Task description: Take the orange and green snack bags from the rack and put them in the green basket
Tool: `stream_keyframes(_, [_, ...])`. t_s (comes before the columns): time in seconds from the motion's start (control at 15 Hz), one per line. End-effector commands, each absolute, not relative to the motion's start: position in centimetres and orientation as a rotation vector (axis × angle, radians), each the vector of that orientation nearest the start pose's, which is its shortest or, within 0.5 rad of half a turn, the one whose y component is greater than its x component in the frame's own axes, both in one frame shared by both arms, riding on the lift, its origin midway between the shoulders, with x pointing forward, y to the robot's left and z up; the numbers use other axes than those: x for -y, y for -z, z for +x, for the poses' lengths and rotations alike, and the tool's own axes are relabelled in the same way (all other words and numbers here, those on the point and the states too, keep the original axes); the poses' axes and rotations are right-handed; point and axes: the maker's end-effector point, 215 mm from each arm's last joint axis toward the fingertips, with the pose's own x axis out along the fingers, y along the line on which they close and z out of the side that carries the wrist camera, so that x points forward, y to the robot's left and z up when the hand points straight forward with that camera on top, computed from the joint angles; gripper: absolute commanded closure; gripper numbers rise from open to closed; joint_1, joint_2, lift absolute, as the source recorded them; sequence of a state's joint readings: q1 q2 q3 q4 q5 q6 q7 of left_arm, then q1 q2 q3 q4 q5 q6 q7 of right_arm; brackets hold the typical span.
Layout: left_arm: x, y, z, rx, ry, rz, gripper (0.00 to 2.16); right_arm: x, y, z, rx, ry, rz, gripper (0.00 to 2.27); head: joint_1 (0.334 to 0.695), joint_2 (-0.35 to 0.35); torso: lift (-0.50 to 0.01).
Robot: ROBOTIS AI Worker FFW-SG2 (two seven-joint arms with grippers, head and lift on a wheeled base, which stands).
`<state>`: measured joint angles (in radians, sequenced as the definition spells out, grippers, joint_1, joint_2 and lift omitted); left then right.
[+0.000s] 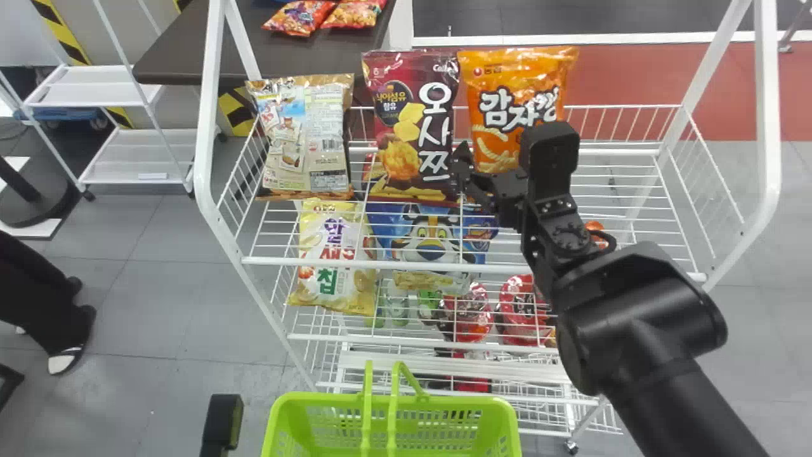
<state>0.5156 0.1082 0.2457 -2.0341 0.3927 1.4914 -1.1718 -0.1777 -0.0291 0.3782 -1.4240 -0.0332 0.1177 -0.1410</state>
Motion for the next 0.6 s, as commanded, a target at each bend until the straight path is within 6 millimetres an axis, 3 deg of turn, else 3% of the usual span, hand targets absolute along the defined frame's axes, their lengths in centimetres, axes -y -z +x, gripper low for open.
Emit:
stream_keyframes(0.0, [-9.8, 45.8, 18.3, -1.149, 0.929, -1.098, 2.15, 6.4, 36.0, 63.3, -0.103, -0.208, -0.085, 0.14, 0.695, 0.067, 0.0])
stream_keyframes(0.53, [-9.7, 45.7, 18.4, -1.145, 0.933, -1.098, 2.15, 7.9, 37.5, 65.5, -0.14, -0.172, -0.101, 0.14, 0.695, 0.026, 0.0])
